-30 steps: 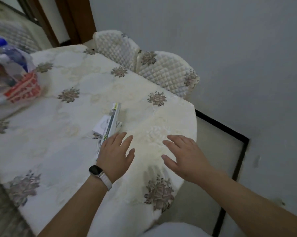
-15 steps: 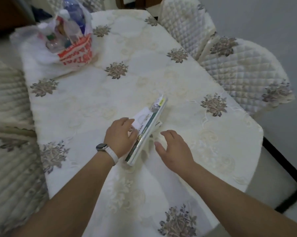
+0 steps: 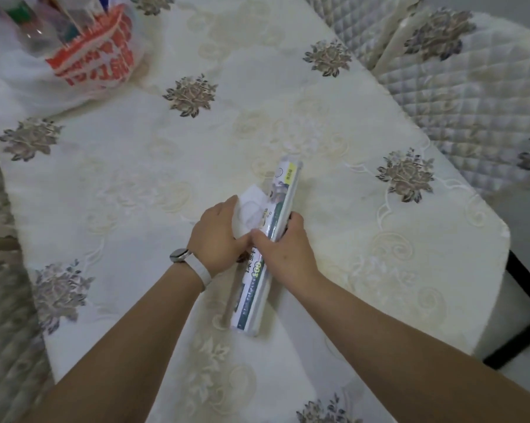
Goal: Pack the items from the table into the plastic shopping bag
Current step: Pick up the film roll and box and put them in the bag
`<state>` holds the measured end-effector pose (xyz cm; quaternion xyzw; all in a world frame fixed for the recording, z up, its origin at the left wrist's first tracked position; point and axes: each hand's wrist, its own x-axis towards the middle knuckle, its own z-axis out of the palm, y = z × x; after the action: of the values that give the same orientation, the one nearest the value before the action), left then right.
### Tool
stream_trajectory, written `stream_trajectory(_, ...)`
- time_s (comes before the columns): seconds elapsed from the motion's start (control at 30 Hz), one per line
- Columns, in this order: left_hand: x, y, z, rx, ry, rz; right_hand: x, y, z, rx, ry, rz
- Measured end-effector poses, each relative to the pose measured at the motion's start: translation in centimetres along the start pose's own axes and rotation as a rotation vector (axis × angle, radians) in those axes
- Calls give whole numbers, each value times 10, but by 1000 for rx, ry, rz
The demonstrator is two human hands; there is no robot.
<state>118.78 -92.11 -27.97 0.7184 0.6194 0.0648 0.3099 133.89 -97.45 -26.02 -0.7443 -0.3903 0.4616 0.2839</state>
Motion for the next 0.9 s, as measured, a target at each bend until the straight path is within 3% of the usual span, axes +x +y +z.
stream_trajectory(0.3, -3, 32, 2, -5, 22, -111, -7, 17, -32, 53, -45, -1)
stream_trajectory(0.5, -14, 57, -5, -173, 58, -156, -16, 24, -73, 105, -58, 4)
stream_trajectory(0.9, -137, 133, -30, -389, 402, -350, -60, 5, -152, 35, -302, -199)
